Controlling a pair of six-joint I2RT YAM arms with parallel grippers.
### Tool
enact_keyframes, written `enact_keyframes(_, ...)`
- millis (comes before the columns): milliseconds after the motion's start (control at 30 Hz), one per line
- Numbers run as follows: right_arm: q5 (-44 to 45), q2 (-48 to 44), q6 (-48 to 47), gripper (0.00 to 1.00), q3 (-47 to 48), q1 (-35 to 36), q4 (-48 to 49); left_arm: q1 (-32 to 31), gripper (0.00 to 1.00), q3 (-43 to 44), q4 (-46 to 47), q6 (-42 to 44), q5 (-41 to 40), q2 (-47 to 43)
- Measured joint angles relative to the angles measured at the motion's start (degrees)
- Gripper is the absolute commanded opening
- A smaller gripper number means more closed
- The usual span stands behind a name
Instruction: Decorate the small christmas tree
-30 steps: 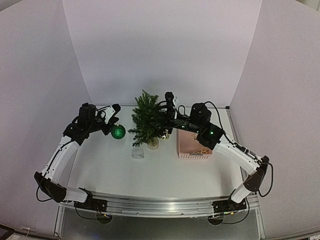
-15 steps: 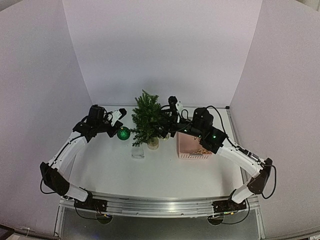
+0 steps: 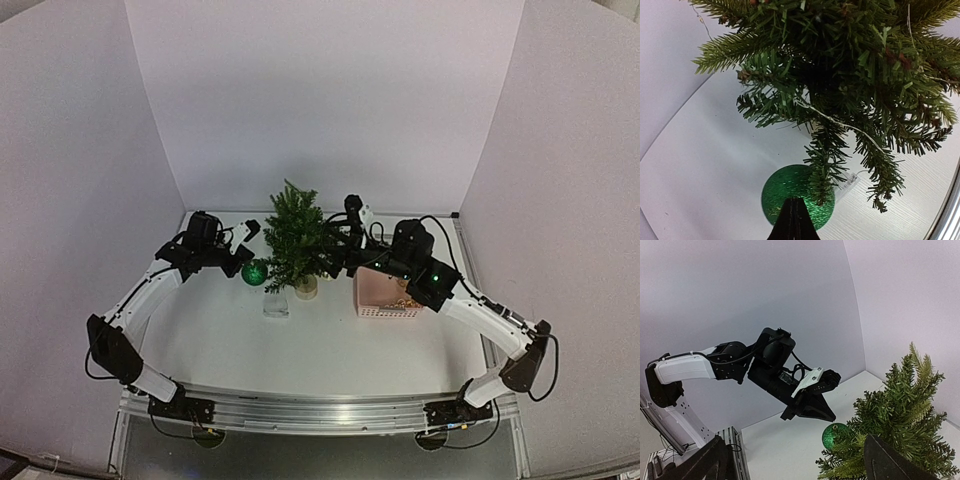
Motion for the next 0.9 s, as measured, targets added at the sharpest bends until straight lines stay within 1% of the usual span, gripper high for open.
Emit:
enact_keyframes(200, 0.33, 0.0, -0.02, 0.92, -0.51, 0.0, 0.0, -0.37, 0.0, 0.7, -0.21, -0.28, -0.4, 1.57)
enact_keyframes(500, 0.63, -0.05, 0.0, 0.92, -0.83, 0.0, 0.01, -1.96, 0.0, 3.85, -0.91, -3.88, -1.52, 2.27)
enact_keyframes(900, 0.76, -0.11, -0.2, 0.92, -0.89, 0.0, 0.0, -2.77, 0.0, 4.22, -5.4, -4.79, -1.6, 2.27)
